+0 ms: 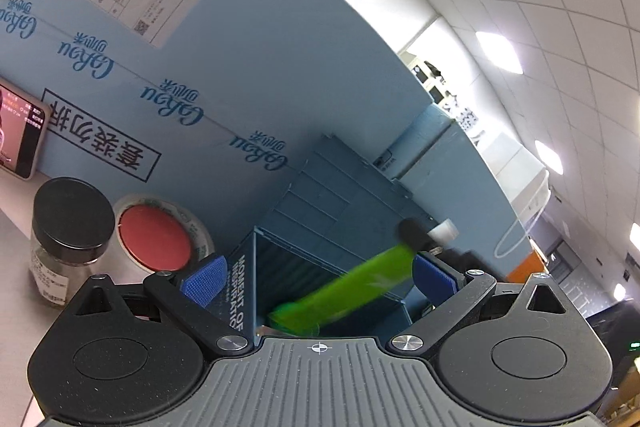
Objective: Organize rigid objects
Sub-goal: 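Lower the green tube into the blue box and open the right tool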
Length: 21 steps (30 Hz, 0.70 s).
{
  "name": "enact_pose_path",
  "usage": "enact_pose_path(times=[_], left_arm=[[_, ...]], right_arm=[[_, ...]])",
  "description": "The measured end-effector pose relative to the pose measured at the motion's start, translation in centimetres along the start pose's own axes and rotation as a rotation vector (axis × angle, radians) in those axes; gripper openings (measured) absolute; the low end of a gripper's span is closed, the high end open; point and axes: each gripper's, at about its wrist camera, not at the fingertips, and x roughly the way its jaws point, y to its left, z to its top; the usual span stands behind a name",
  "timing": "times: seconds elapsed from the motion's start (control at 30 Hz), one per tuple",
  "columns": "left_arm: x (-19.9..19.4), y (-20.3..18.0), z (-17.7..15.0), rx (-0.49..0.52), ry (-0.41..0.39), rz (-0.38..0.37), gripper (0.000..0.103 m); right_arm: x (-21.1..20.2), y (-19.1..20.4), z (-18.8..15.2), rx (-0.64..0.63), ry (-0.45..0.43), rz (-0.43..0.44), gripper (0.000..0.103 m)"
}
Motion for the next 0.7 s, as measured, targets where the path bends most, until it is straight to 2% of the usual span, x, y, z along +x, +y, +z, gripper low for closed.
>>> enact_pose_path(times=[0.2, 0.37, 0.47, 0.63, 0.7], left_arm=[[0.2, 0.2, -0.1, 0.006, 0.009, 0.013, 0.100], [0.5, 0.1, -0.3, 0.015, 0.017, 0.014, 0.100], [0.6, 0.1, -0.2, 0.017, 0.021, 0.010, 0.100], [0.6, 0.0, -0.2, 0.019, 0.023, 0.006, 0.100], [0.8, -0.1, -0.2, 0.023, 0.028, 0.006, 0.100]], right_arm=[[1.0, -2.0, -1.9, 0.128, 0.083, -0.008, 0.023], [0.9, -3.8, -2.7, 0.246, 0.163, 0.032, 0.023], [0.7, -4.0, -2.8, 0.250, 0.207, 0.060, 0.023], [0.4, -4.7, -2.8, 0.246, 0.249, 0.005, 0.024], [0.3, -4.5, -2.6, 0.205, 0.255, -0.025, 0.025]])
